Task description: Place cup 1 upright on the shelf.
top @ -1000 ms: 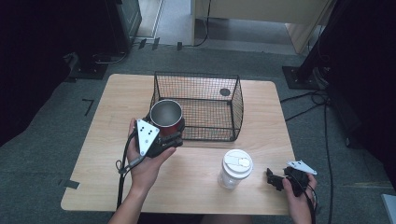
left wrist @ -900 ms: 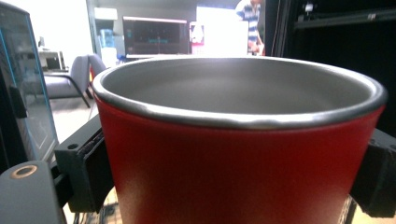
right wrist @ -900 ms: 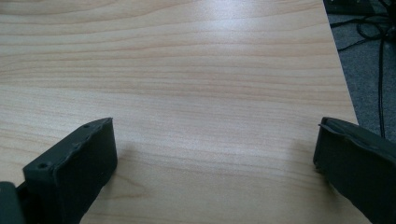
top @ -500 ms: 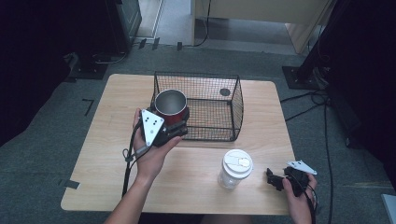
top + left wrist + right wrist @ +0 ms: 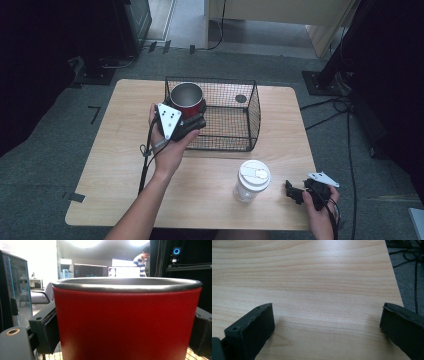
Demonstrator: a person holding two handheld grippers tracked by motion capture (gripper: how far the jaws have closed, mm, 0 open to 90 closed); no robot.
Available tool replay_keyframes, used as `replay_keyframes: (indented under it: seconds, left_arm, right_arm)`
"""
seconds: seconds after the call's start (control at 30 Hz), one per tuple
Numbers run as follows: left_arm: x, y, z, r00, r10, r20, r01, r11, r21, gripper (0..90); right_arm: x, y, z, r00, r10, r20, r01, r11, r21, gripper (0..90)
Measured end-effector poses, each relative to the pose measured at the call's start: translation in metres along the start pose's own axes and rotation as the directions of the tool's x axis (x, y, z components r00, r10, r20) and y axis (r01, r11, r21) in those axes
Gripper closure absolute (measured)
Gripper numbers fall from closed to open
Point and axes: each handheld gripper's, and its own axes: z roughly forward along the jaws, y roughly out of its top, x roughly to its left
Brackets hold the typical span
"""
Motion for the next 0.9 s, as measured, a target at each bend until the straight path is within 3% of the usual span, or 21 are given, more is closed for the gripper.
replay_keyframes:
  seconds: [0.17, 0.27, 0.47, 0.6, 0.77, 0.9]
  left_arm:
    - [0.002, -0.003, 0.016, 0.9998, 0.011, -0.018, -0.012, 0.9989, -0.046, 7.8]
    - [0.003, -0.007, 0.027, 0.9981, 0.046, -0.042, -0.049, 0.9962, -0.072, 7.8]
    - [0.005, -0.014, 0.040, 0.9971, 0.034, -0.068, -0.039, 0.9967, -0.071, 7.7]
    - [0.010, -0.024, 0.050, 0.9966, 0.011, -0.081, -0.014, 0.9991, -0.039, 7.7]
    - [0.013, -0.039, 0.066, 0.9939, 0.042, -0.102, -0.042, 0.9991, 0.004, 7.6]
    - [0.012, -0.044, 0.076, 0.9938, 0.039, -0.104, -0.036, 0.9990, 0.027, 7.5]
  right_arm:
    - [0.000, 0.000, 0.000, 1.0000, 0.002, 0.000, -0.002, 1.000, 0.001, 0.0]
    - [0.000, 0.000, 0.000, 1.0000, 0.000, 0.000, 0.000, 1.000, 0.001, 0.0]
    - [0.000, 0.000, 0.000, 1.0000, 0.000, 0.000, 0.000, 1.000, 0.001, 0.0]
    - [0.000, 0.000, 0.000, 1.0000, 0.000, 0.000, 0.000, 1.000, 0.001, 0.0]
    - [0.000, 0.000, 0.000, 1.0000, 0.000, 0.000, 0.000, 1.000, 0.001, 0.0]
    - [0.000, 0.000, 0.000, 1.0000, 0.000, 0.000, 0.000, 1.000, 0.001, 0.0]
